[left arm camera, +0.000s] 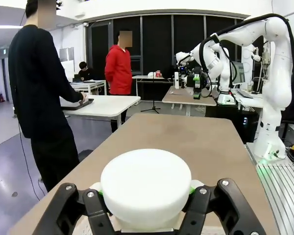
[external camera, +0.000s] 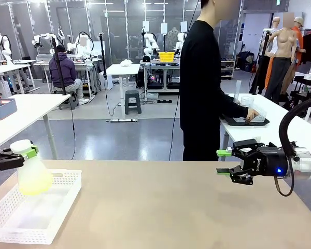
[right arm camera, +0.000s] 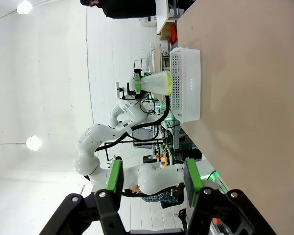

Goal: Prepare the solutions needed for the experiment.
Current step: When the human places the Big flask in the center of the table, pick up the Big flask and place it in the left Organizing basket.

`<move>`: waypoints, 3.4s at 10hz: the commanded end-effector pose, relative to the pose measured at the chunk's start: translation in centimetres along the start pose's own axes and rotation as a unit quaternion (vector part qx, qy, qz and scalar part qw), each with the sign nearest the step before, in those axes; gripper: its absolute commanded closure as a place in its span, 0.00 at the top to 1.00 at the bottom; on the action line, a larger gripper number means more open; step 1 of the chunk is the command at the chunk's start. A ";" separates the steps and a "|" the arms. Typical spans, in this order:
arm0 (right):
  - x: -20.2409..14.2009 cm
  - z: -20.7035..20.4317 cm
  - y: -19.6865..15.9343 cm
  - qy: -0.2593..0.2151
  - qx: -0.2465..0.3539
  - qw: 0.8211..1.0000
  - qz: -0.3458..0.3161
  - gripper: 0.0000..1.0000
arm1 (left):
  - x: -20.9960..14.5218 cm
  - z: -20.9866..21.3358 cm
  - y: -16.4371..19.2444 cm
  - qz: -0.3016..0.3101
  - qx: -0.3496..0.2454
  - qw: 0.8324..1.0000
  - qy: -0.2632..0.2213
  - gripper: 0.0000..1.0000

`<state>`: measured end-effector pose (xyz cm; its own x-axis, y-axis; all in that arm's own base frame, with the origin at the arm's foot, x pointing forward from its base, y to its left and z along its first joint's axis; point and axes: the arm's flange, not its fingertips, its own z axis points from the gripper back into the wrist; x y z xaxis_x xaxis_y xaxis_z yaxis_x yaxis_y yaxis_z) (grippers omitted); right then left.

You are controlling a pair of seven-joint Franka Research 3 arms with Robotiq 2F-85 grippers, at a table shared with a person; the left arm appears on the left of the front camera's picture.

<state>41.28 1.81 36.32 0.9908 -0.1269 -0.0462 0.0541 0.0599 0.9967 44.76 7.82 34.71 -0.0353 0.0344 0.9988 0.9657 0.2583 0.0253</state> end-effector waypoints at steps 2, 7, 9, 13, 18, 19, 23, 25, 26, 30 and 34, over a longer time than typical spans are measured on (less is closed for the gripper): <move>-0.1 -0.1 0.1 0.002 0.001 1.000 0.002 0.63 | -2.9 -0.1 1.8 0.000 0.008 1.000 0.024 0.00; -0.1 -0.1 0.1 0.002 0.001 1.000 0.002 0.63 | -7.6 -0.3 3.3 0.007 0.004 1.000 0.030 0.00; -0.1 -0.1 0.1 0.002 0.001 1.000 0.002 0.63 | -8.8 -0.2 3.6 0.008 0.008 0.999 0.031 0.00; -0.1 -0.1 0.1 0.002 0.001 1.000 0.002 0.63 | -9.7 0.1 3.3 0.011 0.001 0.999 0.031 0.00; -0.1 -0.1 0.1 0.002 0.001 1.000 0.002 0.63 | -9.2 0.3 2.9 0.012 0.007 0.998 0.062 0.82; -0.1 -0.1 0.1 0.002 0.001 1.000 0.002 0.63 | -9.0 0.4 2.8 0.011 0.005 0.998 0.064 0.66; -0.1 -0.1 0.1 0.002 0.001 1.000 0.002 0.63 | -8.3 1.0 2.7 0.010 0.012 0.997 0.069 1.00; -0.1 -0.1 0.1 0.002 0.001 1.000 0.002 0.63 | -7.9 1.0 2.9 0.006 0.023 0.997 0.069 1.00; -0.1 -0.1 0.1 0.002 0.001 1.000 0.002 0.63 | -7.8 0.9 3.2 0.004 0.036 0.998 0.054 1.00; -0.1 -0.1 0.1 0.002 0.001 1.000 0.002 0.63 | -8.5 1.0 3.4 0.015 0.013 0.998 0.058 1.00; -0.1 -0.1 0.1 0.002 0.001 1.000 0.002 0.63 | -8.5 1.0 3.4 0.015 0.013 0.998 0.058 1.00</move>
<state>41.28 1.81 36.32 0.9909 -0.1268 -0.0462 0.0541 0.0600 0.9967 48.14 9.47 26.14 0.0271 -0.0636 0.9976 0.9565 0.2916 -0.0074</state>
